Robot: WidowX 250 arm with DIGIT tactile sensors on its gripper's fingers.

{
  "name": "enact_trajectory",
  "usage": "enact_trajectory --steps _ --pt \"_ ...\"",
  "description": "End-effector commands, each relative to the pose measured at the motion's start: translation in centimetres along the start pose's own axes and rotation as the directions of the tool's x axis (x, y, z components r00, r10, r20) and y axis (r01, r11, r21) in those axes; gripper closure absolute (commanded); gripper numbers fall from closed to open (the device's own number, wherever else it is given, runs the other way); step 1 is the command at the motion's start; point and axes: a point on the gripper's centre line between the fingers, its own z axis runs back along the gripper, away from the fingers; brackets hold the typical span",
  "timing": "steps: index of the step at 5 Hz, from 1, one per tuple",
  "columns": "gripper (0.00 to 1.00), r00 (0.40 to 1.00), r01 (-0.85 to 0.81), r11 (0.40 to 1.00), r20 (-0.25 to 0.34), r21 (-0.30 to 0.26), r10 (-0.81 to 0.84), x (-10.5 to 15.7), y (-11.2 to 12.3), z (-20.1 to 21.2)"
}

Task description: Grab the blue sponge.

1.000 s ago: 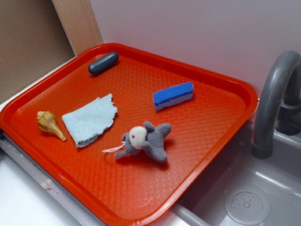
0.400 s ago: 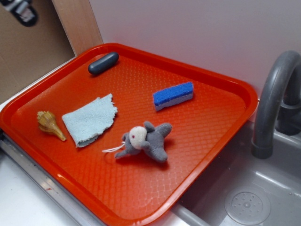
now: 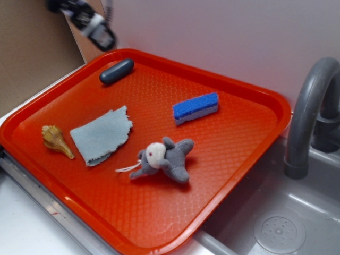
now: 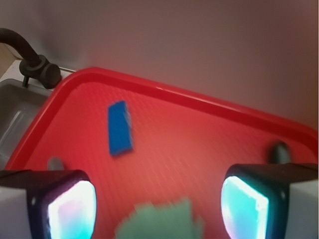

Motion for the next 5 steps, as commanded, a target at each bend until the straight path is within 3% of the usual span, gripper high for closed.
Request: enact_trajectory --steps 1,2,3,4,5 --pt "0.00 0.992 0.111 0.994 -0.060 0.007 -0.111 3.0 -5.6 -6.1" --pt "0.00 0.988 0.121 0.991 -0.106 0.051 -0.115 3.4 -5.6 -8.4" --pt "0.00 0.989 0.065 0.998 -0.136 0.022 -0.062 3.2 -4.4 -10.6" --pt "0.00 0.984 0.012 0.999 -0.177 0.047 -0.003 2.6 -2.9 -11.8" --pt "0.00 0.972 0.050 0.996 -0.232 0.071 -0.033 2.1 -3.1 -13.4"
